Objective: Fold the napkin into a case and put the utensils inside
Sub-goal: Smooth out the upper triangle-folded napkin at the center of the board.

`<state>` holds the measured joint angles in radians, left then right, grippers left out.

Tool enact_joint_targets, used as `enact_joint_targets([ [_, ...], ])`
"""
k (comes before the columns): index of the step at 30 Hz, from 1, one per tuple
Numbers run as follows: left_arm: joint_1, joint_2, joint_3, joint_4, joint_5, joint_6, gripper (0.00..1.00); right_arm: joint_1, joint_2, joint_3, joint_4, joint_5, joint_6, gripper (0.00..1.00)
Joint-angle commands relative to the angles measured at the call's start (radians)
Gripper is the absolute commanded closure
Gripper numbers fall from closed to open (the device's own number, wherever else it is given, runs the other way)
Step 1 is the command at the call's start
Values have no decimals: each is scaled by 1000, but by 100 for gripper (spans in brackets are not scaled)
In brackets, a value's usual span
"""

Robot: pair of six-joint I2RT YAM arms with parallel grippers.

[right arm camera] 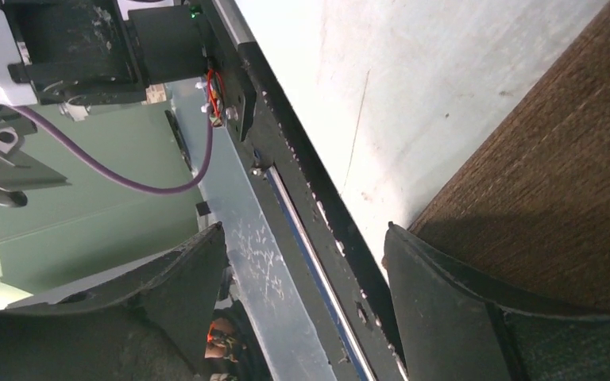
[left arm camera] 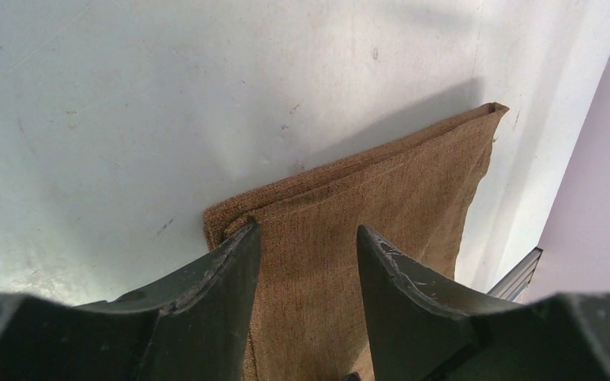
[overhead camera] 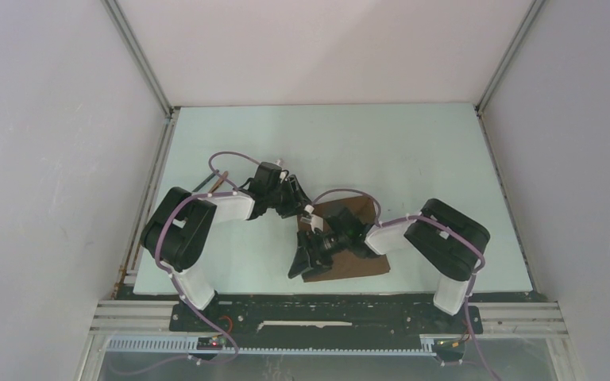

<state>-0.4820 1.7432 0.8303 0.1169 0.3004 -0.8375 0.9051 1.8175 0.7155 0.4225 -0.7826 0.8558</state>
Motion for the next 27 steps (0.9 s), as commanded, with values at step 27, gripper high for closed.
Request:
enact_joint_targets([
  [27, -133, -641, -337, -191, 60, -90, 49, -514, -428, -148, -180, -73, -37, 15],
])
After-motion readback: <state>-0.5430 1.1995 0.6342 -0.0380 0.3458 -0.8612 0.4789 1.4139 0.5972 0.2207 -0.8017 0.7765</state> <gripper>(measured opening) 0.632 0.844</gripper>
